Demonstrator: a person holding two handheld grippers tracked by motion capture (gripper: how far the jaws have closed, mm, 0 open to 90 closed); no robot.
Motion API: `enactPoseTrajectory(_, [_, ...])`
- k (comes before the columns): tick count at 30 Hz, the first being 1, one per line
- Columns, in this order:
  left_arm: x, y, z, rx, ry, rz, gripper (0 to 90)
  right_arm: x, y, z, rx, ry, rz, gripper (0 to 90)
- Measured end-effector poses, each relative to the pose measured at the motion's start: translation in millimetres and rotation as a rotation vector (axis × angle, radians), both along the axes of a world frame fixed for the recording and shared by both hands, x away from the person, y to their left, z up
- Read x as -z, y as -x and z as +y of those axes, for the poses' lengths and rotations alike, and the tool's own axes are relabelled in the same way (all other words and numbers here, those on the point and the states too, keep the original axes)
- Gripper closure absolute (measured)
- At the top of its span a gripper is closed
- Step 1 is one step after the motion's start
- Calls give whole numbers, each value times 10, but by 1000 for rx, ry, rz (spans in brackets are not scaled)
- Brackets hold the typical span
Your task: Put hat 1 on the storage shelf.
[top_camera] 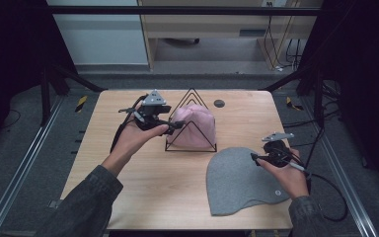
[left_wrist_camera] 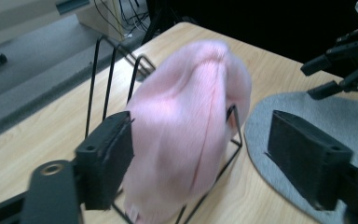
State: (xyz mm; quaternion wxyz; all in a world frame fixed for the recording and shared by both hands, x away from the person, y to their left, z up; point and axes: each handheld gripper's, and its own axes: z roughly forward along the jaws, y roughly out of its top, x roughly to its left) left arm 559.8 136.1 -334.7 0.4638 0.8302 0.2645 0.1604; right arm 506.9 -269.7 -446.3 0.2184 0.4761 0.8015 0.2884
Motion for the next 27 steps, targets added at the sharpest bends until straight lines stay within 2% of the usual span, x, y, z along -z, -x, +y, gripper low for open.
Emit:
enactPoseTrajectory(7, [189,80,259,-17,10,27,139,44,-16,-85,23,-19,30,354])
enactPoseTrajectory(11, [392,118,369,-25,-34,48,126,79,-26,-91,23,-23,45,386])
enactPoseTrajectory(13, [502,138,418,-26,-38,68,125,100,-34,-92,19,-18,51,412])
enactPoseTrajectory(19, [756,217,485,-34,-52,107,124,158,-56,-94,25,-32,74,462])
enactPoseTrajectory(23, [875,257,494,-35,-63,126,121,181,-64,-89,19,-30,86,492])
enactPoseTrajectory(27, [972,304,484,-35,-94,138,120,209,-77,-79,19,-32,100,501])
